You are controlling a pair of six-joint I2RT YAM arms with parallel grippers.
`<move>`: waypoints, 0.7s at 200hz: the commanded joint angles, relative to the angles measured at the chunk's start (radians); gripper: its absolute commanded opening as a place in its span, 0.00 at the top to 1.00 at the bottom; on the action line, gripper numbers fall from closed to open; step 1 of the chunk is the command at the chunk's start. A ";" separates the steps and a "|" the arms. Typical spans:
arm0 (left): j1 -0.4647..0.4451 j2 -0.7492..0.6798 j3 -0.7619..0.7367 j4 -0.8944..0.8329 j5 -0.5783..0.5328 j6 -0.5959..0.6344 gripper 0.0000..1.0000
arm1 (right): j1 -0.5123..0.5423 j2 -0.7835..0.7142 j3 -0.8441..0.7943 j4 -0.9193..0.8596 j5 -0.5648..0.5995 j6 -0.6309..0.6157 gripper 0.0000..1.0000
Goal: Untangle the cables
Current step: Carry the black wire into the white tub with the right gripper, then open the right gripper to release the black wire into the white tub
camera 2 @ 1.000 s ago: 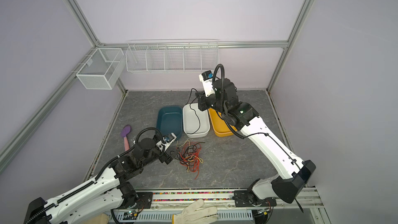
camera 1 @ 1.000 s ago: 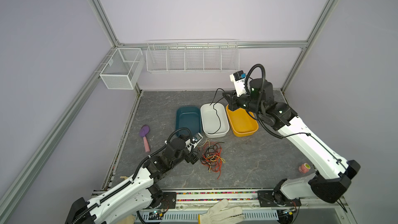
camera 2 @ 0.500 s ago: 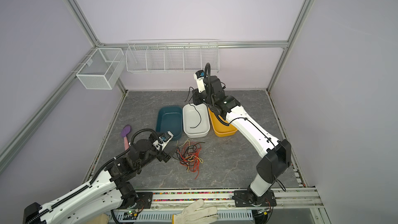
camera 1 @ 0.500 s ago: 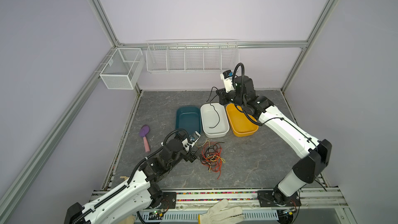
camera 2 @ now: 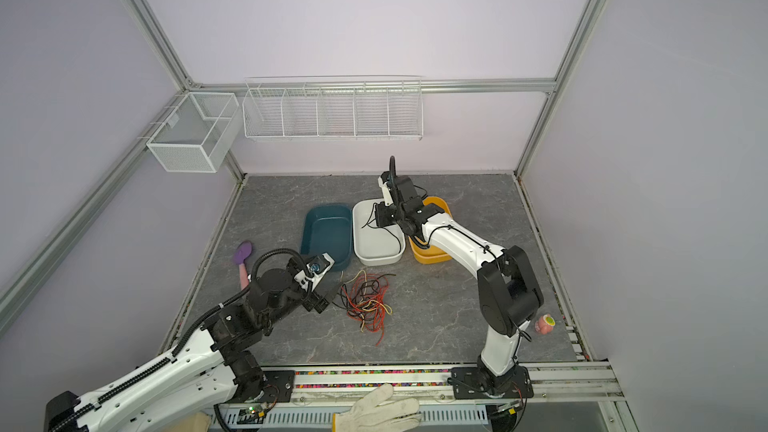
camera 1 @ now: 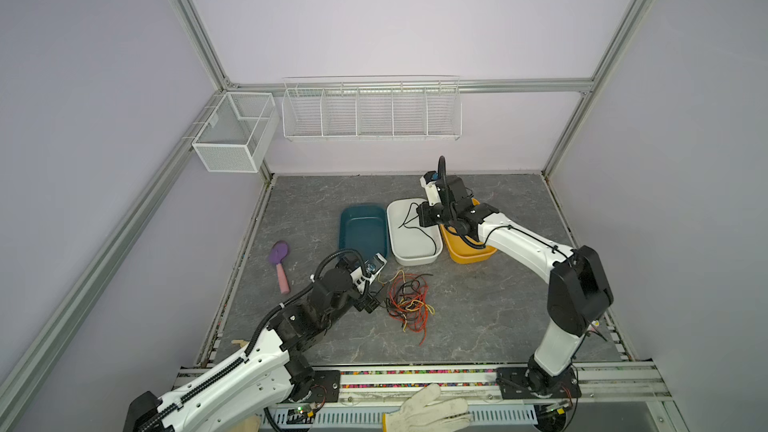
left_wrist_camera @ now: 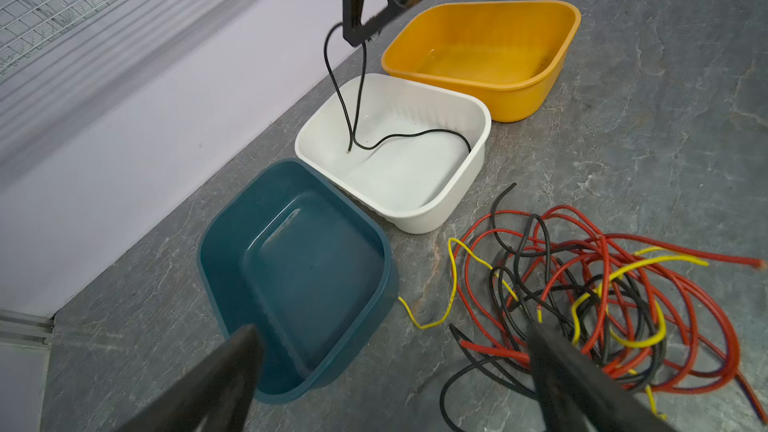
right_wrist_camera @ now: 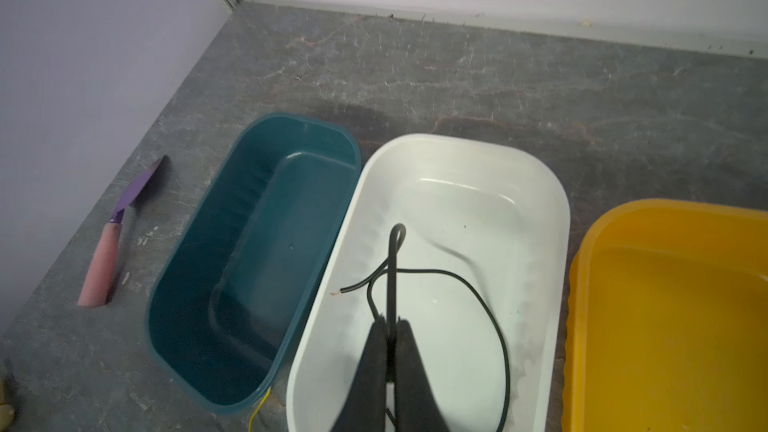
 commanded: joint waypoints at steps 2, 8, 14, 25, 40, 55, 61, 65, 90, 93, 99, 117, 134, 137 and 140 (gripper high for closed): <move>-0.006 0.001 0.028 -0.015 0.014 0.015 0.01 | 0.000 0.038 -0.022 0.030 -0.013 0.047 0.93; -0.006 0.002 0.029 -0.014 0.014 0.015 0.01 | 0.001 0.051 -0.019 0.017 -0.006 0.052 0.93; -0.006 0.003 0.030 -0.017 0.014 0.015 0.01 | 0.001 0.064 -0.017 0.007 -0.003 0.054 0.93; -0.006 0.003 0.029 -0.017 0.015 0.014 0.01 | 0.001 0.077 -0.018 -0.005 0.011 0.063 0.93; -0.007 0.005 0.030 -0.018 0.016 0.014 0.01 | 0.001 0.089 -0.021 -0.015 0.024 0.066 0.93; -0.006 0.010 0.029 -0.019 0.018 0.013 0.01 | 0.001 0.093 -0.018 -0.036 0.028 0.070 0.91; -0.007 0.010 0.031 -0.020 0.021 0.013 0.01 | 0.002 0.090 -0.019 -0.035 0.021 0.069 0.89; -0.006 0.011 0.031 -0.020 0.022 0.013 0.01 | 0.001 0.087 -0.023 -0.035 0.019 0.068 0.87; -0.006 0.036 0.035 -0.028 0.034 0.009 0.01 | 0.001 0.053 -0.046 -0.035 0.015 0.066 0.71; -0.006 0.039 0.037 -0.030 0.035 0.009 0.01 | 0.001 0.048 -0.048 -0.036 0.015 0.067 0.69; -0.006 0.041 0.039 -0.032 0.037 0.007 0.01 | 0.001 0.038 -0.055 -0.038 0.016 0.065 0.66; -0.006 0.042 0.040 -0.035 0.042 0.005 0.01 | 0.002 0.006 -0.065 -0.057 0.024 0.064 0.62; -0.006 0.044 0.037 -0.037 0.053 0.005 0.01 | 0.001 -0.034 -0.086 -0.065 0.024 0.064 0.59; -0.006 0.044 0.038 -0.037 0.055 0.005 0.01 | 0.003 -0.043 -0.089 -0.067 0.022 0.064 0.58; -0.006 0.045 0.037 -0.036 0.056 0.005 0.01 | 0.004 -0.049 -0.090 -0.070 0.021 0.064 0.57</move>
